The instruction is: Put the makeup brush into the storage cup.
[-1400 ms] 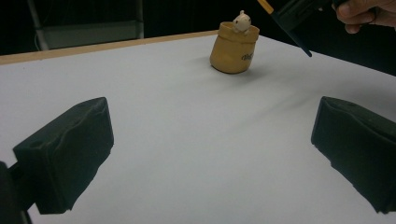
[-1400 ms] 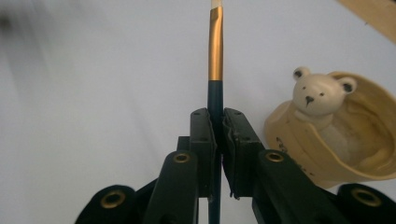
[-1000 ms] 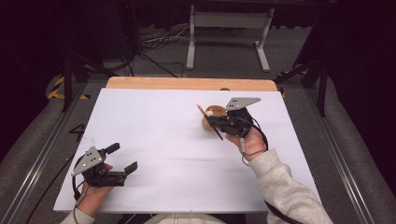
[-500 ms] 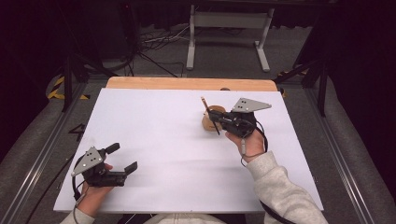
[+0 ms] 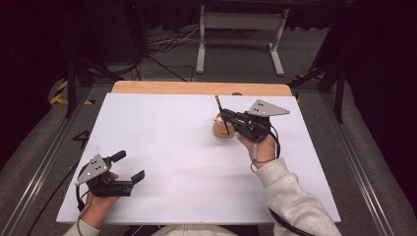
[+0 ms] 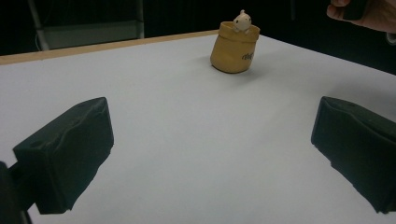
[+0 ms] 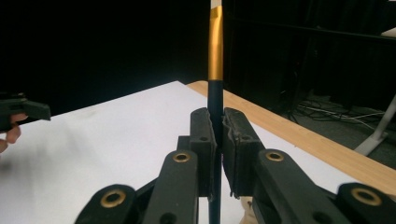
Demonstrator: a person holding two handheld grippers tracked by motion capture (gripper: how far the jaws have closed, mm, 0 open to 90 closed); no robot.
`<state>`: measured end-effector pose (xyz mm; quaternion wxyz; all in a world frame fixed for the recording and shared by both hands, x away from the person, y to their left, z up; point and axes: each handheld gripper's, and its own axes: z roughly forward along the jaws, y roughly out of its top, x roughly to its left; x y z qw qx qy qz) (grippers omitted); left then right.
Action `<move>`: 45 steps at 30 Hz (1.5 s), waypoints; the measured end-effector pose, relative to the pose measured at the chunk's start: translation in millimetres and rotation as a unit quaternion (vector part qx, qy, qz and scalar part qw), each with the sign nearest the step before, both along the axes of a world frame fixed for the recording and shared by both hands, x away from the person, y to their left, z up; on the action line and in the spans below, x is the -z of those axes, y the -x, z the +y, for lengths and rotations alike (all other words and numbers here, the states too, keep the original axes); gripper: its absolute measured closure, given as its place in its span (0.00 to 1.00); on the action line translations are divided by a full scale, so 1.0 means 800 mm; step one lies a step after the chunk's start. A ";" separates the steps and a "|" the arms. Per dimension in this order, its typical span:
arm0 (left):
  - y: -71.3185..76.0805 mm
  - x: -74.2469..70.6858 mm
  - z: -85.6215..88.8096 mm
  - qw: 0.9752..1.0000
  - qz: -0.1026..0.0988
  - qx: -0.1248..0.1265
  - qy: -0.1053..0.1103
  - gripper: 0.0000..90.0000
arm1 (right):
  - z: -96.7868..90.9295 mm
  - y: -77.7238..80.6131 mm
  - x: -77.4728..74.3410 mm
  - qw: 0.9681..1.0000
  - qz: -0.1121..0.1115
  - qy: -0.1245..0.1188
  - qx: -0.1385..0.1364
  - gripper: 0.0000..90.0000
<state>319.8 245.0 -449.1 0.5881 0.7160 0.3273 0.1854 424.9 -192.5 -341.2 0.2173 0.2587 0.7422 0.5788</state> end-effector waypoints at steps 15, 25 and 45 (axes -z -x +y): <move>0.000 0.000 0.000 1.000 0.001 0.000 -0.001 0.00 | -0.004 -0.030 -0.011 0.998 -0.007 -0.022 0.051 0.92; -0.001 0.000 0.001 1.000 0.000 0.000 -0.002 0.00 | -0.005 -0.049 -0.011 0.997 -0.013 -0.027 0.077 0.92; -0.001 0.000 0.001 1.000 0.000 0.002 -0.002 0.00 | -0.004 -0.074 0.014 0.995 -0.026 -0.036 0.087 0.92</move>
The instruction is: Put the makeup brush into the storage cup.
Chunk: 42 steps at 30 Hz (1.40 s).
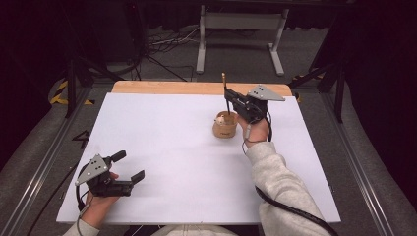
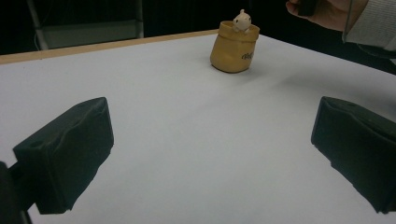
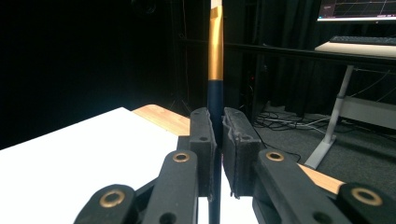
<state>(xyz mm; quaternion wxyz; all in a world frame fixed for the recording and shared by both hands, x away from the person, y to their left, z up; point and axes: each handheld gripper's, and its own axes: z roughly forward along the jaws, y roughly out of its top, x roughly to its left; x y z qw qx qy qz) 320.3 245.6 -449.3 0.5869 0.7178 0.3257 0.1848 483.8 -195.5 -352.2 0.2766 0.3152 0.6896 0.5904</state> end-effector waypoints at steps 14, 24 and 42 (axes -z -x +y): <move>0.000 0.001 -0.001 1.000 0.000 0.000 0.000 0.00 | -0.007 -0.006 0.024 1.000 0.009 -0.001 0.009 0.92; 0.000 0.001 -0.001 1.000 0.001 -0.001 0.001 0.00 | -0.008 -0.009 0.043 1.000 0.023 0.005 0.010 0.92; -0.001 0.001 -0.001 1.000 0.002 0.000 0.001 0.00 | -0.014 -0.006 0.060 0.999 0.042 0.009 0.015 0.92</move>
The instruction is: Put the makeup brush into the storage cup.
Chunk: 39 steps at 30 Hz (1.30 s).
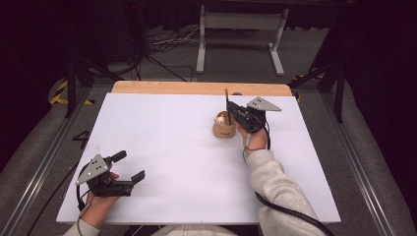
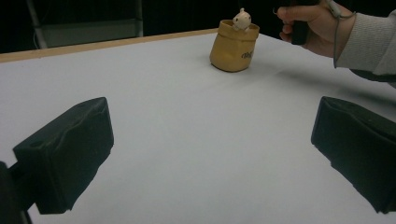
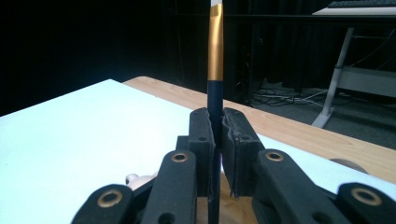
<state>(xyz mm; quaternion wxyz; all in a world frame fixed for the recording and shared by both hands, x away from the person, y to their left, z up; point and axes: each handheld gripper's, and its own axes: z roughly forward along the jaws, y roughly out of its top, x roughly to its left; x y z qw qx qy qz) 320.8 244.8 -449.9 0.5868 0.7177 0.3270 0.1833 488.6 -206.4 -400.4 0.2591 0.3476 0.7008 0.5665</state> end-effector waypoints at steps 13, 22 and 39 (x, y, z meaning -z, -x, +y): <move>0.000 0.000 0.000 1.000 -0.001 0.000 0.001 0.00 | -0.006 0.007 -0.010 1.000 -0.005 -0.003 0.006 0.63; 0.000 0.000 0.000 1.000 0.000 0.000 0.001 0.00 | -0.014 0.020 -0.033 1.000 -0.017 0.000 0.013 0.31; 0.004 -0.003 0.002 1.000 -0.002 -0.002 0.004 0.00 | -0.055 0.081 -0.065 0.999 -0.040 0.007 -0.035 0.06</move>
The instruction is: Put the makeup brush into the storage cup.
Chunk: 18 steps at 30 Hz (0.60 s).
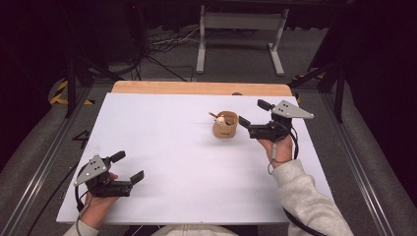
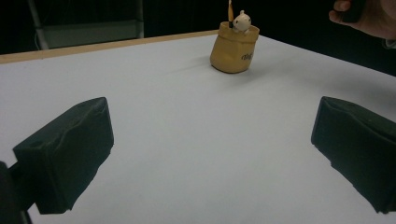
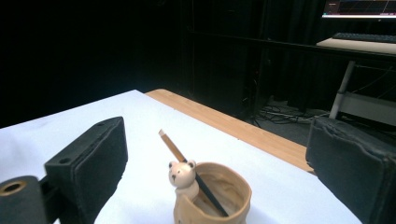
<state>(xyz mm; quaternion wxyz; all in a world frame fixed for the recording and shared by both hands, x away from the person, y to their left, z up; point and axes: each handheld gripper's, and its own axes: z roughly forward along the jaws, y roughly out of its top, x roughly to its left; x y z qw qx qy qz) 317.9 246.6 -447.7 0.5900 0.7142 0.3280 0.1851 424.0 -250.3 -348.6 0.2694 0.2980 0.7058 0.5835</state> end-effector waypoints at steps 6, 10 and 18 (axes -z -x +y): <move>0.001 -0.004 0.001 1.000 -0.005 0.003 -0.002 0.00 | -0.012 0.012 0.004 1.000 0.003 0.002 -0.004 0.03; 0.002 -0.005 0.003 1.000 -0.007 0.005 0.001 0.00 | -0.019 0.022 0.009 1.000 0.000 0.002 -0.011 0.01; 0.003 -0.007 0.003 1.000 -0.009 0.011 0.001 0.00 | -0.034 0.044 0.016 1.000 0.000 0.007 -0.015 0.00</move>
